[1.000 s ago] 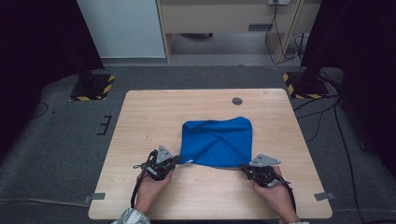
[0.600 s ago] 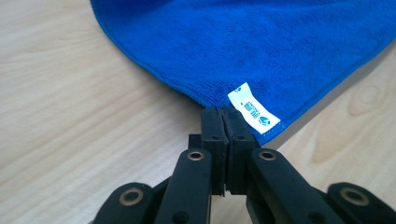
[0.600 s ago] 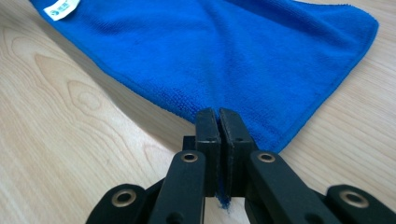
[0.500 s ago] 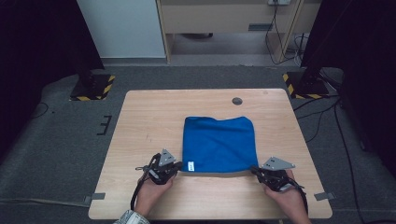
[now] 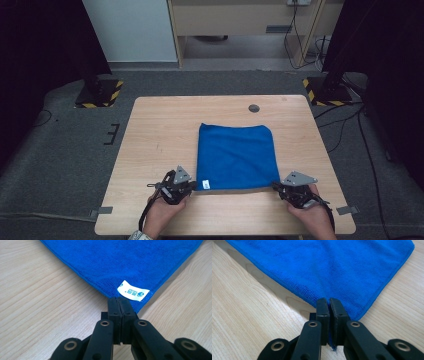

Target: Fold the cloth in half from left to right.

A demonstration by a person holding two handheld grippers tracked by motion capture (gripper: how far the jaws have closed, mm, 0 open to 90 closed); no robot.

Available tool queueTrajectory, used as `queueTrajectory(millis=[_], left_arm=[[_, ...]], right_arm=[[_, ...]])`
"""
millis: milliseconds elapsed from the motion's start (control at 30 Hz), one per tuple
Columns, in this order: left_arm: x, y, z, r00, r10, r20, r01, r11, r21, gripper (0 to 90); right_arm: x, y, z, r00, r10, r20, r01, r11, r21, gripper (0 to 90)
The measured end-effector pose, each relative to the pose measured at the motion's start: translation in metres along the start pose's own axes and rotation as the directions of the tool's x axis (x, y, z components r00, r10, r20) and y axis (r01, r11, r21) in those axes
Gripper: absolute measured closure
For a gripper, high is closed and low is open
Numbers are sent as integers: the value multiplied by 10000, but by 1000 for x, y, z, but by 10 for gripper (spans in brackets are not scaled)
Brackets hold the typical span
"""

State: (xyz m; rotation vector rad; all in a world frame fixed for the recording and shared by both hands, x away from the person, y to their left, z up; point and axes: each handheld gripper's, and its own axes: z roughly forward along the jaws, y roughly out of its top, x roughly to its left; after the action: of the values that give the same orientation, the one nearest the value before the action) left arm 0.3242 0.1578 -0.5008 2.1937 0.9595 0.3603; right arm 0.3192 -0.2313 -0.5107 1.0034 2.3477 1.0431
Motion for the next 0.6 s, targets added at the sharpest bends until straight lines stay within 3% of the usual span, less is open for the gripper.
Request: queueTrajectory(millis=[233,500,567,600], left_arm=[[2,-4,-2,9997,-231,-109,233,9995,205,890],[-3,-5,-5,10000,-99,7,99,9997,225,881],[-3,-6,-5,9997,-180,-138,182,9997,158,816],[-2,-6,-5,9993,-284,-244,286,9996,58,741]], right_arm=[[4,1,-3,9998,-58,-195,56,9999,-84,844],[4,0,-10,9995,-13,-307,11,10000,-77,838],[3,-1,-10,9992,87,-382,-92,9999,-137,780],[2,-1,-9,9989,165,-433,-170,9998,-118,710]])
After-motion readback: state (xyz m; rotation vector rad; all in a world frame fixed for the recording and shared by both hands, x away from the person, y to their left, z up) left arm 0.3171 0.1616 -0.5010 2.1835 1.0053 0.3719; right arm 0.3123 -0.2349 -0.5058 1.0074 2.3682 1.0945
